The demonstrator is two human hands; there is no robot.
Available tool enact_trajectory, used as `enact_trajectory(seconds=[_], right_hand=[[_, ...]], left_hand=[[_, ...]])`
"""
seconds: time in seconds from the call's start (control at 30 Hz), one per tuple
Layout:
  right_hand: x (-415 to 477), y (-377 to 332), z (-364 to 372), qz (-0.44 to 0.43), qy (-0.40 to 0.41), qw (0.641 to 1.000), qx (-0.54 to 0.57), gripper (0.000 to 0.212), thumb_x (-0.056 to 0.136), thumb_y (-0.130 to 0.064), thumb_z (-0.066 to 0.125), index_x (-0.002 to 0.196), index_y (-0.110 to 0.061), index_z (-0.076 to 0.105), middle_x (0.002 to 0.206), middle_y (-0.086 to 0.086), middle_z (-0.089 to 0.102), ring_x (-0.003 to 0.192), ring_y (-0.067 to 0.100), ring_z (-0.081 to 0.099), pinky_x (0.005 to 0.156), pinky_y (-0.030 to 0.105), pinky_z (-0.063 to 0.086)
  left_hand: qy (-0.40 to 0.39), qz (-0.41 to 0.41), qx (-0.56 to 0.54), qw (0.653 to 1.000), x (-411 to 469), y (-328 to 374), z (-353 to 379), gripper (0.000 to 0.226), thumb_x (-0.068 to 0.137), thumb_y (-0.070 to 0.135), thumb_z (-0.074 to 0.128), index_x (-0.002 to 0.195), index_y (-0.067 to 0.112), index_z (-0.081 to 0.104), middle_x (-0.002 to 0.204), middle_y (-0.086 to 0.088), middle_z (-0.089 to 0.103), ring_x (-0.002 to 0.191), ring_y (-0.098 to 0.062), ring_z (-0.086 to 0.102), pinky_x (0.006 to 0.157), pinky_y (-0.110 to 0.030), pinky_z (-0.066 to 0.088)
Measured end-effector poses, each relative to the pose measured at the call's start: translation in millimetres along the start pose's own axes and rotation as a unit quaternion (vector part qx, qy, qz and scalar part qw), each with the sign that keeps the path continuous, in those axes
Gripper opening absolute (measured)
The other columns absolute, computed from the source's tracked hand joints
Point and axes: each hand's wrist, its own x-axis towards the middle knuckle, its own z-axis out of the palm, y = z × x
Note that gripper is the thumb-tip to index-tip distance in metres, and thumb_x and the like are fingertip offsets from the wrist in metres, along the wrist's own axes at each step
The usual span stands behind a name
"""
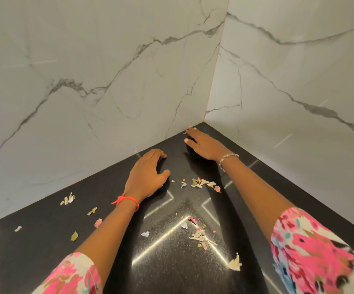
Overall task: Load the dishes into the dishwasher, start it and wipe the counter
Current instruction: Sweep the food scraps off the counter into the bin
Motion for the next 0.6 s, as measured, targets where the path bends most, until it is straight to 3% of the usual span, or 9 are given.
enact_trajectory(seconds=[0.13,0.23,0.3,0.33,0.37,0.43,0.5,0.6], right_hand=[[6.2,-2.3,13.7,-0.008,-0.017,1.000,-0.017,0.053,0.102,-0.035,0.027,0.150,-0.016,0.013,0.157,0.001,0.009,0.145,0.016,0.005,0.116,0.031,0.001],[-10.1,-6.0,10.2,-0.018,0.000,0.999,0.040,0.047,0.101,-0.032,0.034,0.145,-0.016,0.032,0.153,-0.002,0.026,0.142,0.011,0.020,0.115,0.028,0.011],[-29.3,-6.5,2.1,-0.011,0.015,0.990,0.139,0.033,0.097,-0.034,0.046,0.122,-0.019,0.061,0.125,-0.004,0.062,0.114,0.004,0.055,0.100,0.023,0.035],[-40.7,-5.3,-1.8,-0.009,0.035,0.982,0.188,0.025,0.094,-0.035,0.051,0.106,-0.022,0.070,0.103,-0.004,0.071,0.091,0.003,0.063,0.086,0.019,0.042],[-51.5,-2.7,-5.8,-0.009,0.065,0.972,0.227,0.021,0.091,-0.033,0.056,0.095,-0.024,0.073,0.093,-0.002,0.073,0.080,0.003,0.064,0.079,0.016,0.044],[-69.8,10.2,-10.7,0.003,0.128,0.959,0.254,0.015,0.089,-0.024,0.060,0.097,-0.020,0.072,0.101,-0.004,0.071,0.092,0.001,0.064,0.086,0.014,0.046],[-81.0,27.2,-9.3,0.032,0.145,0.970,0.194,0.025,0.093,-0.022,0.055,0.116,-0.019,0.063,0.120,-0.003,0.062,0.115,0.011,0.056,0.099,0.022,0.041],[-89.4,35.1,10.3,0.060,0.039,0.997,0.020,0.056,0.098,-0.044,0.033,0.146,-0.016,0.026,0.155,0.002,0.020,0.144,0.017,0.015,0.115,0.030,0.012]], left_hand=[[0.006,0.002,-0.002,1.000,0.7,-1.8,0.7,0.052,0.074,0.041,0.045,0.121,0.020,0.049,0.132,0.007,0.047,0.118,-0.014,0.046,0.094,-0.022,0.031],[0.007,0.007,-0.005,1.000,0.9,-1.4,0.4,0.052,0.073,0.041,0.046,0.120,0.020,0.050,0.130,0.006,0.048,0.116,-0.014,0.047,0.092,-0.021,0.030],[0.009,0.008,-0.006,1.000,0.9,-1.9,0.6,0.051,0.073,0.041,0.046,0.120,0.020,0.050,0.129,0.006,0.049,0.115,-0.014,0.047,0.091,-0.021,0.031],[0.009,0.009,-0.007,1.000,0.5,-1.7,0.9,0.051,0.073,0.041,0.046,0.119,0.020,0.050,0.129,0.006,0.049,0.114,-0.014,0.047,0.090,-0.021,0.031],[0.010,0.009,-0.008,1.000,0.5,-1.8,0.9,0.051,0.073,0.041,0.046,0.119,0.020,0.050,0.128,0.006,0.049,0.114,-0.014,0.048,0.090,-0.022,0.031],[0.015,0.008,-0.013,1.000,-0.2,-1.2,0.9,0.050,0.073,0.040,0.047,0.118,0.019,0.051,0.127,0.006,0.050,0.113,-0.014,0.048,0.089,-0.023,0.032],[0.016,0.008,-0.014,1.000,0.1,-0.4,0.6,0.049,0.073,0.038,0.049,0.118,0.018,0.052,0.127,0.005,0.050,0.113,-0.015,0.048,0.089,-0.023,0.033],[0.012,0.008,-0.012,1.000,-0.2,0.3,-0.4,0.049,0.073,0.039,0.049,0.118,0.018,0.051,0.127,0.004,0.050,0.113,-0.016,0.048,0.089,-0.024,0.033]])
